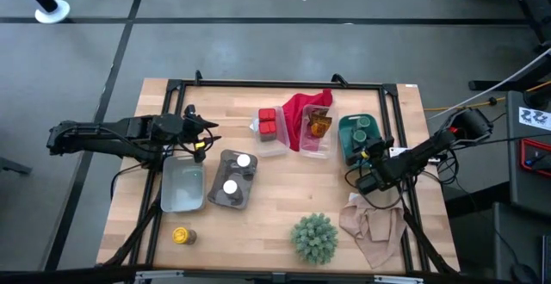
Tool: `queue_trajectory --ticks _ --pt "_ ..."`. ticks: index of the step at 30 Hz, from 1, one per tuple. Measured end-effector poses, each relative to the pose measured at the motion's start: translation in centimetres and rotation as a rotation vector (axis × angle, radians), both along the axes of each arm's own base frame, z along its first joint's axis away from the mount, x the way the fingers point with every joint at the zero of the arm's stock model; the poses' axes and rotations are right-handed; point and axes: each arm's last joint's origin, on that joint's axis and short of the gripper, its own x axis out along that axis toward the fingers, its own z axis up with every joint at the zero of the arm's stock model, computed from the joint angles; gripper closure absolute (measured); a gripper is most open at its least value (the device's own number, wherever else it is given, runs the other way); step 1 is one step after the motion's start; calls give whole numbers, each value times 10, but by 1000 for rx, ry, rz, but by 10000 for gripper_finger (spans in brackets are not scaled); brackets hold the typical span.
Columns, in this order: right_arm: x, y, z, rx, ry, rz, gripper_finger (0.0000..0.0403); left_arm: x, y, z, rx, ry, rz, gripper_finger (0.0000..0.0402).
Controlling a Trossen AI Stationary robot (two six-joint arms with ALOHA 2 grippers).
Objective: Sort spices by type
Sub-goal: Put the green seasoning bottle into the green bin, then put the yellow seasoning bottle into the gray bin
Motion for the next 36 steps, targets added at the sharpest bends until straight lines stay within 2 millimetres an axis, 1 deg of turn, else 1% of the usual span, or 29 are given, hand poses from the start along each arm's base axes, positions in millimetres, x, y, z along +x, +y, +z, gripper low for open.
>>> queue_trajectory --ticks 9,13,17,22,29,33,36 --pt "0 0 1 6 12 -2 161 0 0 0 0 0 0 219" --pt "2 2 8 27 79 -11 161 0 0 0 0 0 0 219" --pt "7 5 22 83 180 -34 160 0 0 0 0 0 0 219" --pt "15 11 42 144 242 -58 160 0 0 0 0 0 0 219" --pt "26 17 71 170 270 -70 160 1 0 2 -59 -48 33 219" --pt "31 20 87 175 267 -70 160 3 0 8 -96 -122 51 219" --pt "34 21 99 177 265 -70 160 3 0 17 -103 -154 54 219"
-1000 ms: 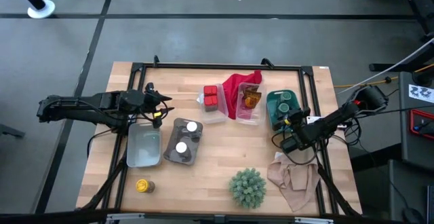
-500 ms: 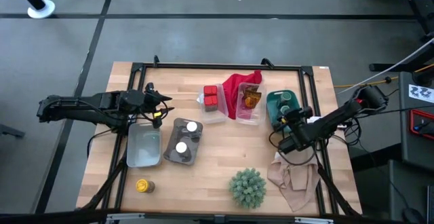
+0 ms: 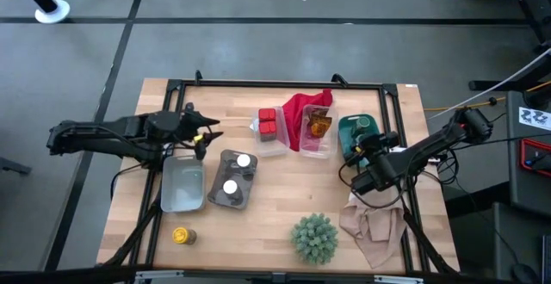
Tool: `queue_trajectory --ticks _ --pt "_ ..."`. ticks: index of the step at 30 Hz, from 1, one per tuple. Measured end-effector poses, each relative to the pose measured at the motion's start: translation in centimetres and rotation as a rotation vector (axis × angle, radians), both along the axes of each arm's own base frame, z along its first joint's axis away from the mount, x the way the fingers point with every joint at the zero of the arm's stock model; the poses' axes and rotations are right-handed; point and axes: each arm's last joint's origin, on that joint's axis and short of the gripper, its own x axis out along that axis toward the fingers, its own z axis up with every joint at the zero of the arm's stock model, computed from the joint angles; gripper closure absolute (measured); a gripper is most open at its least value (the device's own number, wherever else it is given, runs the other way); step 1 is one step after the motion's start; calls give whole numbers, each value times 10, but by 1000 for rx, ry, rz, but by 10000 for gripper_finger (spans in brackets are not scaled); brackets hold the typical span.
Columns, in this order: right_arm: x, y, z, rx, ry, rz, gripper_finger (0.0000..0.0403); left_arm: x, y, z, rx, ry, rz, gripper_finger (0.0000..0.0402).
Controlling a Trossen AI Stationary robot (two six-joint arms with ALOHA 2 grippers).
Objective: Sort spices by type
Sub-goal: Put the yellow seasoning bottle into the gray bin
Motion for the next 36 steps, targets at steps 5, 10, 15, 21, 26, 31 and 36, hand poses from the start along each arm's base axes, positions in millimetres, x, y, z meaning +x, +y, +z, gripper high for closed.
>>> queue_trajectory --ticks 5,10,15,21,26,31,36 --pt "4 3 17 14 32 21 160 -1 -5 23 -43 -76 -83 219" --pt "10 5 27 21 42 57 160 -4 -17 42 -180 -44 -238 219" --pt "12 6 32 30 26 64 160 -1 -32 51 -429 87 -284 219" --pt "13 7 32 32 23 65 160 10 -51 53 -882 324 -148 219" --pt "13 7 32 20 66 94 160 17 -69 40 -1288 562 146 219" --pt "13 7 32 4 124 134 160 25 -92 30 -1594 816 390 219" --pt "13 7 32 -7 168 166 160 27 -112 21 -1639 972 545 219"
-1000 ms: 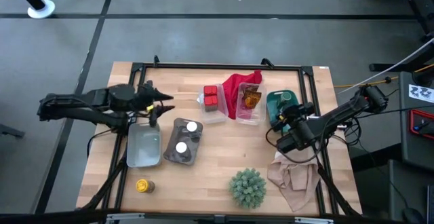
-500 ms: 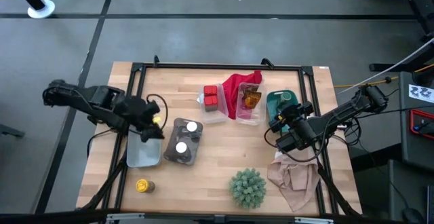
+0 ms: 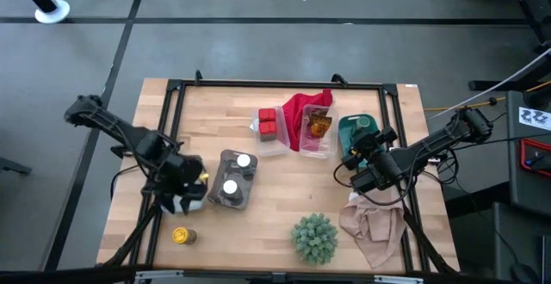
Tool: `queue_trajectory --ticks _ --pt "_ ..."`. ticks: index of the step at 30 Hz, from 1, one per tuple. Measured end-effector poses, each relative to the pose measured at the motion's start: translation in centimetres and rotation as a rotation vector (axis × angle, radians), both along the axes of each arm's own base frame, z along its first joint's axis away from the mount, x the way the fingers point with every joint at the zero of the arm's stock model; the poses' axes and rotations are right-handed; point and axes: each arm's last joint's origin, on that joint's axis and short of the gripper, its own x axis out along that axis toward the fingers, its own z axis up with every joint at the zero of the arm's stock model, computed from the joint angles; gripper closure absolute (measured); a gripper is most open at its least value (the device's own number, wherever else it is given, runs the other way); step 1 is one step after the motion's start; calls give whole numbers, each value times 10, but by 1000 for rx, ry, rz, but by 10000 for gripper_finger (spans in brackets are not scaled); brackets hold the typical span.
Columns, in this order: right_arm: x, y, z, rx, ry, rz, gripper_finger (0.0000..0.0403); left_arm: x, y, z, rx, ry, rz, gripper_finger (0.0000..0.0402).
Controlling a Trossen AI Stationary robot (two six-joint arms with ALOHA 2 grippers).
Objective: Sort spices by type
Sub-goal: Put the yellow seasoning bottle into the gray bin
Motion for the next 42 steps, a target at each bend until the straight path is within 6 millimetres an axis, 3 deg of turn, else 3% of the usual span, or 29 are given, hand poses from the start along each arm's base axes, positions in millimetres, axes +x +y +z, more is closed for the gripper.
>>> queue_trajectory --ticks 11,20,26,35,42 --pt "2 1 0 -1 18 30 160 -2 -18 -8 22 67 -59 219" --pt "4 2 -1 5 11 43 160 -3 -19 -9 56 -41 -187 219" --pt "4 2 -1 5 13 46 160 -3 -18 -12 91 -41 -169 219" --pt "4 2 -2 31 23 40 160 -11 -21 -26 27 150 -111 161" --pt "4 3 -2 43 30 38 160 -6 -42 -29 -39 43 -120 152"
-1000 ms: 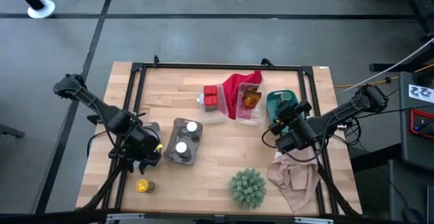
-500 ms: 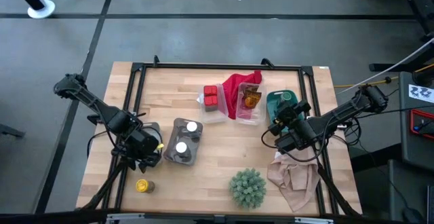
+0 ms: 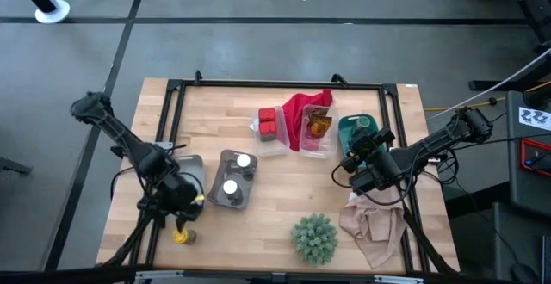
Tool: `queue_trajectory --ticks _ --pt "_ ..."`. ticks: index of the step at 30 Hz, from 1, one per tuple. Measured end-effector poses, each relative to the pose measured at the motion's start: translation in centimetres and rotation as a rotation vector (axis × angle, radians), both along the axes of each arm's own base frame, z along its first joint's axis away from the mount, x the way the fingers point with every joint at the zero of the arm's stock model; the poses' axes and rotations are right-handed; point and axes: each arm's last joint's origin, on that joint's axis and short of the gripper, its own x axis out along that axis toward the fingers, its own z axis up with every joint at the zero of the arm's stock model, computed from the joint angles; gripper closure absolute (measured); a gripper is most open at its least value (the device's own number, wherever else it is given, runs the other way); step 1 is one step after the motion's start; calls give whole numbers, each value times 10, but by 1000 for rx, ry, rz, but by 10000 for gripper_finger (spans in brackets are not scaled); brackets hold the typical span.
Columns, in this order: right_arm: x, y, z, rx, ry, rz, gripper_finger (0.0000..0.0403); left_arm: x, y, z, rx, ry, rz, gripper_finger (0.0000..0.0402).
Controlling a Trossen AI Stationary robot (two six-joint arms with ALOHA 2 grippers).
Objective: Sort spices by type
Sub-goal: Put the yellow seasoning bottle into the gray bin
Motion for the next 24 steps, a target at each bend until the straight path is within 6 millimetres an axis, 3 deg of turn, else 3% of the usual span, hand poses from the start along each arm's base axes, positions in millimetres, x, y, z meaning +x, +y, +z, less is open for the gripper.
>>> queue_trajectory --ticks 12,24 --pt "0 0 0 -5 20 15 160 14 -35 -30 41 7 -98 155" --pt "0 0 0 -5 21 16 160 21 -42 -49 98 35 -146 154"
